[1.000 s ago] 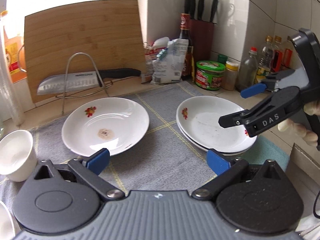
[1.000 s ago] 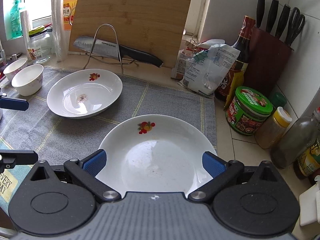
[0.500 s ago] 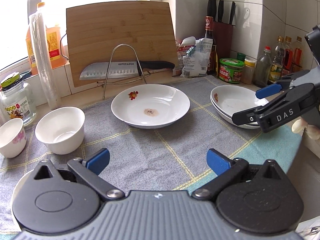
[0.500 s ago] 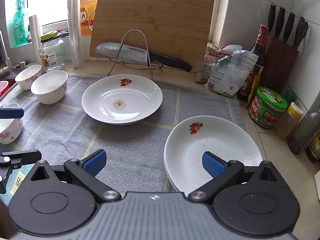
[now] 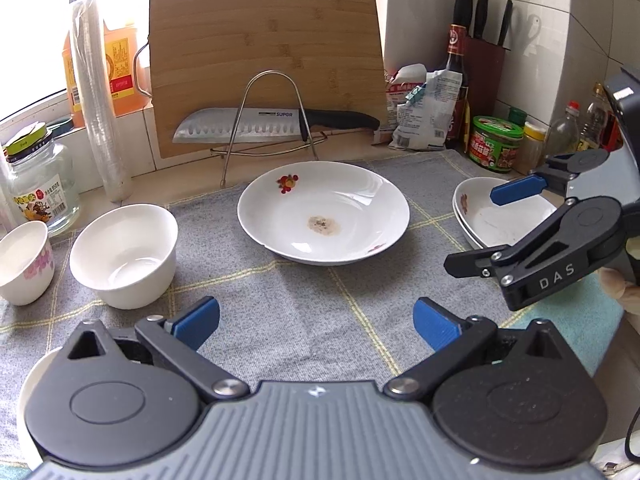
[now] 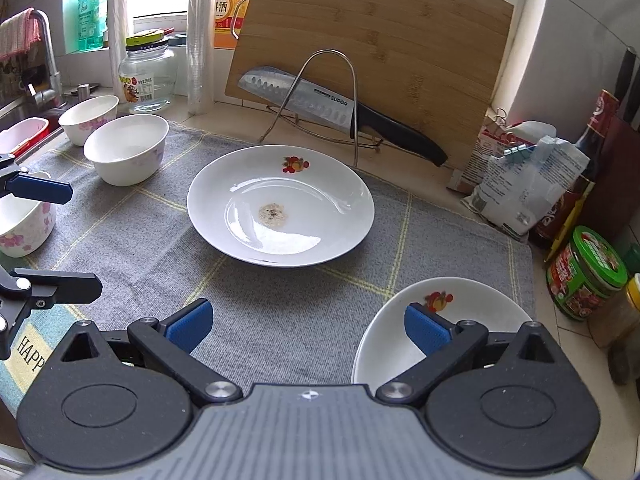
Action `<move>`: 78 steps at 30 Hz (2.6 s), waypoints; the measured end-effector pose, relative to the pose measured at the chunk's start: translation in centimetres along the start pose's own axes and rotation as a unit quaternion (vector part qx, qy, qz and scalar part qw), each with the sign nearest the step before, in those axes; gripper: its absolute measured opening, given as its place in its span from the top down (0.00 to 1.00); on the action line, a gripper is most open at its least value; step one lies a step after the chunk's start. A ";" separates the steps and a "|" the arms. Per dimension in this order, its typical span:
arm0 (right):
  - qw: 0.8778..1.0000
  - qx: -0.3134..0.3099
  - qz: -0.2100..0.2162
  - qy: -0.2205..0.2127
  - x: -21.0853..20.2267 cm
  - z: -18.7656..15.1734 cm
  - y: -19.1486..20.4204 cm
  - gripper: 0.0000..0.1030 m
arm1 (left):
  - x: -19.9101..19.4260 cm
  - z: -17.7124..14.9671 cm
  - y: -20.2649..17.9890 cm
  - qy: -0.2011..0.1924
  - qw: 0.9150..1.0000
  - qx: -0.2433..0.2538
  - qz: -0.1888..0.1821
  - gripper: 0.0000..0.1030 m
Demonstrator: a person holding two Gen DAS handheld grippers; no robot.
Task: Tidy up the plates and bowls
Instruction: 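Reach the left gripper to the rim of the brown-stained flowered plate, then close the left gripper on the stained plate's rim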
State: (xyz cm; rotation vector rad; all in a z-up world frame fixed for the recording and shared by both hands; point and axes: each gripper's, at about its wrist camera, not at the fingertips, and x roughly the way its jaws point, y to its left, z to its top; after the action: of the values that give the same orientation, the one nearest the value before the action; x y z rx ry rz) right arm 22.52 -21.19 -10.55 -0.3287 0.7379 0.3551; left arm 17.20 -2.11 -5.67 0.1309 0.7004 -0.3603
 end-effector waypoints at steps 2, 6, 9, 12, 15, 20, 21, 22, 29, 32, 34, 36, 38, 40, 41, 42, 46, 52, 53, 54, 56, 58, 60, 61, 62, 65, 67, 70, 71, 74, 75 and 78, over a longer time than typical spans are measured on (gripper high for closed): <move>1.000 -0.012 0.023 -0.001 0.9 0.5 -0.5 0.00 | 0.7 0.6 -0.2 0.012 1.000 0.004 0.011 0.01; 0.998 -0.033 0.046 0.002 2.2 1.3 -1.8 0.00 | 1.5 1.5 -0.7 0.032 0.999 0.036 0.013 0.01; 0.998 -0.042 0.047 0.003 2.9 1.9 -2.7 0.00 | 2.2 2.1 -0.9 0.047 0.997 0.063 0.013 0.01; 0.998 -0.034 0.044 0.005 3.5 2.3 -3.6 0.00 | 3.1 2.6 -0.6 0.054 0.996 0.071 0.002 0.01; 0.999 -0.018 0.043 0.017 4.0 2.5 -3.8 0.00 | 4.0 3.5 -0.1 0.056 0.995 0.077 -0.014 0.01; 0.998 -0.036 0.053 0.026 4.3 2.4 -2.3 0.00 | 5.2 5.3 1.1 0.061 0.994 0.092 -0.028 0.01; 0.997 -0.036 0.057 0.031 4.6 2.3 -1.9 0.00 | 5.5 5.7 1.4 0.062 0.993 0.095 -0.030 0.01; 0.997 -0.036 0.059 0.034 4.8 2.3 -1.6 0.00 | 5.9 6.0 1.7 0.066 0.993 0.098 -0.029 0.01; 0.995 -0.048 0.039 0.072 6.9 2.5 0.8 0.00 | 8.2 8.6 2.9 0.078 0.992 0.100 -0.022 0.01; 0.994 -0.055 0.029 0.087 7.6 2.6 1.7 0.00 | 9.1 9.7 3.4 0.080 0.992 0.092 -0.025 0.01; 0.994 -0.047 0.036 0.091 8.0 2.6 1.7 0.00 | 9.9 10.3 3.9 0.085 0.992 0.082 -0.033 0.01; 0.994 -0.041 0.042 0.097 8.4 2.5 1.7 0.00 | 10.7 10.8 4.2 0.090 0.993 0.072 -0.035 0.01; 0.994 -0.040 0.043 0.097 8.8 2.5 1.7 0.00 | 11.6 11.1 4.4 0.097 0.993 0.065 -0.034 0.01; 0.993 -0.029 0.053 0.099 9.1 2.6 1.5 0.00 | 12.4 11.3 4.5 0.100 0.992 0.062 -0.038 0.01; 0.993 -0.024 0.057 0.100 9.3 2.7 1.4 0.00 | 12.8 11.5 4.5 0.103 0.992 0.062 -0.041 0.01; 0.993 -0.017 0.064 0.102 9.5 2.7 1.2 0.00 | 13.1 11.6 4.5 0.105 0.992 0.062 -0.044 0.01; 0.992 -0.020 0.075 0.104 10.0 3.0 1.2 0.00 | 14.7 12.4 4.5 0.113 0.990 0.064 -0.055 0.01; 0.992 -0.019 0.074 0.104 10.3 3.2 1.2 0.00 | 17.4 13.6 4.7 0.132 0.987 0.061 -0.071 0.02; 0.992 -0.019 0.074 0.103 10.3 3.2 1.2 0.00 | 17.8 13.8 4.7 0.137 0.986 0.061 -0.075 0.03; 0.992 -0.019 0.074 0.100 10.2 3.0 1.2 0.00 | 18.4 13.9 4.8 0.144 0.985 0.060 -0.077 0.04; 0.993 -0.020 0.075 0.094 9.9 2.8 1.2 0.00 | 19.3 14.2 4.9 0.157 0.983 0.057 -0.079 0.07; 0.993 -0.020 0.075 0.089 9.9 2.6 1.2 0.00 | 20.1 14.4 5.0 0.167 0.980 0.060 -0.085 0.12; 0.994 -0.016 0.073 0.086 9.8 2.5 1.3 0.00 | 20.6 14.5 5.1 0.174 0.978 0.064 -0.093 0.18; 0.994 -0.014 0.071 0.084 9.7 2.4 1.4 0.00 | 20.9 14.6 5.2 0.179 0.977 0.065 -0.100 0.20; 0.994 -0.013 0.070 0.082 9.7 2.4 1.4 0.00 | 21.2 14.7 5.3 0.184 0.975 0.066 -0.104 0.23; 0.994 -0.011 0.068 0.080 9.6 2.4 1.5 0.00 | 21.9 14.9 5.6 0.201 0.970 0.071 -0.117 0.26; 0.995 -0.010 0.067 0.079 9.6 2.4 1.5 0.00 | 22.2 15.0 5.8 0.210 0.966 0.077 -0.128 0.27; 0.995 -0.009 0.066 0.075 9.5 2.3 1.6 0.00 | 22.6 15.3 5.9 0.221 0.961 0.082 -0.143 0.27; 0.995 -0.009 0.066 0.074 9.5 2.3 1.6 0.00 | 22.8 15.3 6.0 0.224 0.960 0.081 -0.147 0.27; 0.996 -0.006 0.064 0.068 9.6 2.3 1.5 0.00 | 23.1 15.5 6.2 0.230 0.958 0.083 -0.151 0.27; 0.996 -0.005 0.064 0.066 9.6 2.3 1.5 0.00 | 23.2 15.5 6.2 0.231 0.958 0.082 -0.151 0.27; 0.996 -0.003 0.062 0.058 9.8 2.3 1.5 0.00 | 23.3 15.5 6.2 0.229 0.958 0.085 -0.150 0.27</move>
State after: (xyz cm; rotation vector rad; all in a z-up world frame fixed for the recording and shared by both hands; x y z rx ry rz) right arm 29.94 -17.01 -16.03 -0.3120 0.8743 0.4589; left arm 45.30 -6.51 -9.11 0.2771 1.1529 -0.6945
